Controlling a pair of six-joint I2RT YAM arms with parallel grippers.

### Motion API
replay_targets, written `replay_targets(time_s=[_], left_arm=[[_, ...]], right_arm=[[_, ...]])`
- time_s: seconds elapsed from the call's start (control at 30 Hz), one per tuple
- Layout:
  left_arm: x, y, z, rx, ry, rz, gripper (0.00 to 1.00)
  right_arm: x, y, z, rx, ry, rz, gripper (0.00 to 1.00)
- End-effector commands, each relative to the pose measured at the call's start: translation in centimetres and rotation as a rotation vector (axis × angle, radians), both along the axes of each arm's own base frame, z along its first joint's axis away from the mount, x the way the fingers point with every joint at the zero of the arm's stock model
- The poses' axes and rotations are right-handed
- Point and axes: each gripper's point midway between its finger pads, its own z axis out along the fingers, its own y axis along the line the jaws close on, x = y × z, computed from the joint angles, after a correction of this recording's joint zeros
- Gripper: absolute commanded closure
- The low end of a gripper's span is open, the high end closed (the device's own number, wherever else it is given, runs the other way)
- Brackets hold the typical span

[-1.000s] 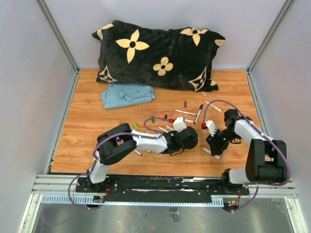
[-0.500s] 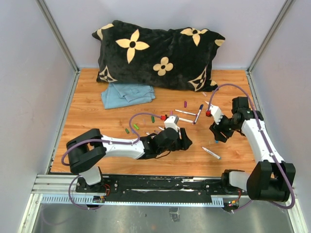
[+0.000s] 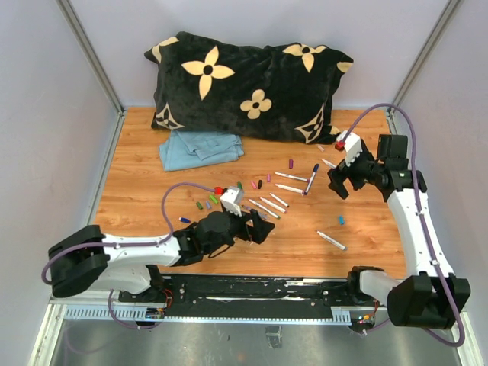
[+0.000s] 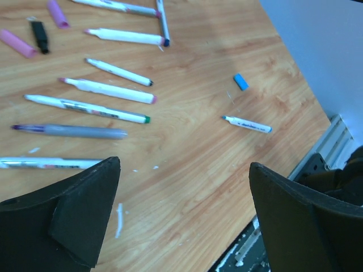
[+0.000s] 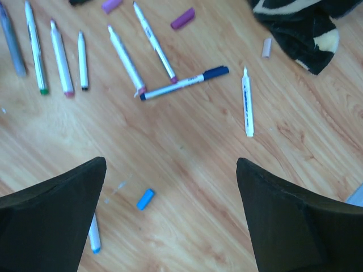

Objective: Open the pen caps
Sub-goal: Pick up the pen from the center of the board.

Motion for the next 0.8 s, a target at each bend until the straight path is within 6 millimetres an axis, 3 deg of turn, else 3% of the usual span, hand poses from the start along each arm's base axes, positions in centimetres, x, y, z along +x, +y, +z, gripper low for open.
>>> replay_targets(time_s=[0.0, 0.17, 0.3, 0.4, 0.53, 0.77], left_arm=[[1.6, 3.1, 1.6, -0.061, -0.074, 0.077, 0.01], [2.0, 6.5, 1.5, -0.111, -0.079, 0.125, 0.01], [2.3, 8.9, 1.5, -0.118, -0.101, 0.185, 0.01], [2.6, 10.3, 1.8, -0.121, -0.117, 0.232, 0.01], [2.5, 11.5, 1.6, -0.126, -0.121, 0.266, 0.01], [2.4, 12.4, 1.3, -0.135, -0.119, 0.296, 0.01]], right_arm=[[3.3, 1.7, 1.9, 0.208, -0.02, -0.103, 0.02], [5.1, 2.9, -0.7, 0.312, 0.139, -0.145, 0.02], [6.4, 2.8, -4.3, 0.326, 0.272, -0.249, 0.0], [7.2, 2.5, -7.1, 0.318, 0.361, -0.338, 0.04], [8.6, 1.7, -10.4, 0.282, 0.453, -0.47, 0.21], [10.9, 2.5, -12.7, 0.235, 0.514, -0.564, 0.5]])
